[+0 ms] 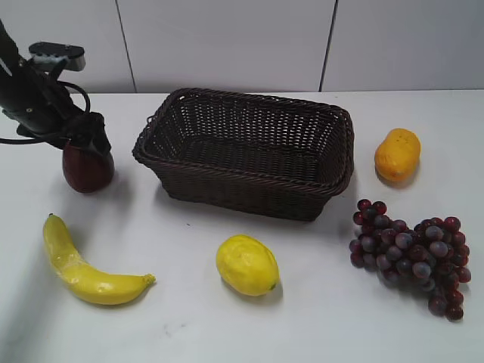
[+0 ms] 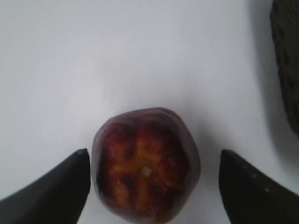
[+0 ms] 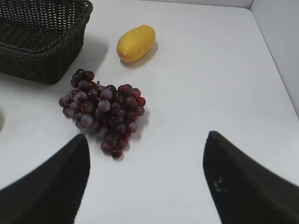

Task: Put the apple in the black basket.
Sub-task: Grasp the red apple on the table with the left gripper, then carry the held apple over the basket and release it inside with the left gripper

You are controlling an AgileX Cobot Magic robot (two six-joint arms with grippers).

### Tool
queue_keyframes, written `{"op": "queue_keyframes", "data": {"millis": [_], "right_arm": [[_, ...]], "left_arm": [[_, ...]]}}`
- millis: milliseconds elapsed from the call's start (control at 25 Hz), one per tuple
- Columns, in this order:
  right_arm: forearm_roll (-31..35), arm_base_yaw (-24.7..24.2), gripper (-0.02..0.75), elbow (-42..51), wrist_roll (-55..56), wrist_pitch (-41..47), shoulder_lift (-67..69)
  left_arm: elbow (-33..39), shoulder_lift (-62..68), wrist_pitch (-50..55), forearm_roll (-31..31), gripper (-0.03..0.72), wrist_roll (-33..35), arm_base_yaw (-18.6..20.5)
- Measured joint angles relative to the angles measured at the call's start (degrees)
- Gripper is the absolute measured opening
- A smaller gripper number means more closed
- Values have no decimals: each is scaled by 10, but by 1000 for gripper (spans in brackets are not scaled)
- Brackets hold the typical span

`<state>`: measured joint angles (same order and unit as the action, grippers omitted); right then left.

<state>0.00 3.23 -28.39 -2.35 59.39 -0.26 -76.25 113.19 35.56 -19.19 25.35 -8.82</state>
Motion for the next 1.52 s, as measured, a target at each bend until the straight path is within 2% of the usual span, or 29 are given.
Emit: {"op": "queue_keyframes", "data": {"millis": [80, 200, 320, 680, 800, 920, 1160, 1360, 1520], "right_arm": [[0, 0, 571, 0, 0, 0, 0], [0, 0, 571, 0, 0, 0, 0], [0, 0, 571, 0, 0, 0, 0], [0, 0, 571, 0, 1, 0, 0], [0, 0, 571, 0, 1, 0, 0], [0, 0, 571, 0, 1, 0, 0], [0, 0, 571, 0, 1, 0, 0], [0, 0, 571, 0, 0, 0, 0], [0, 0, 571, 0, 0, 0, 0]], "left_arm": [[-4, 14, 1, 1, 639, 0, 0], [-8, 19, 5, 2, 582, 0, 0], [-19, 20, 26, 3, 582, 0, 0], [-139, -38, 135, -1, 582, 0, -10], [-196, -58, 137, -14, 582, 0, -41], [-238, -62, 132, -21, 582, 0, -93], [-247, -34, 90, -27, 581, 0, -203], [-247, 41, 63, -26, 581, 0, -241], [-247, 101, 41, -26, 581, 0, -247]]}}
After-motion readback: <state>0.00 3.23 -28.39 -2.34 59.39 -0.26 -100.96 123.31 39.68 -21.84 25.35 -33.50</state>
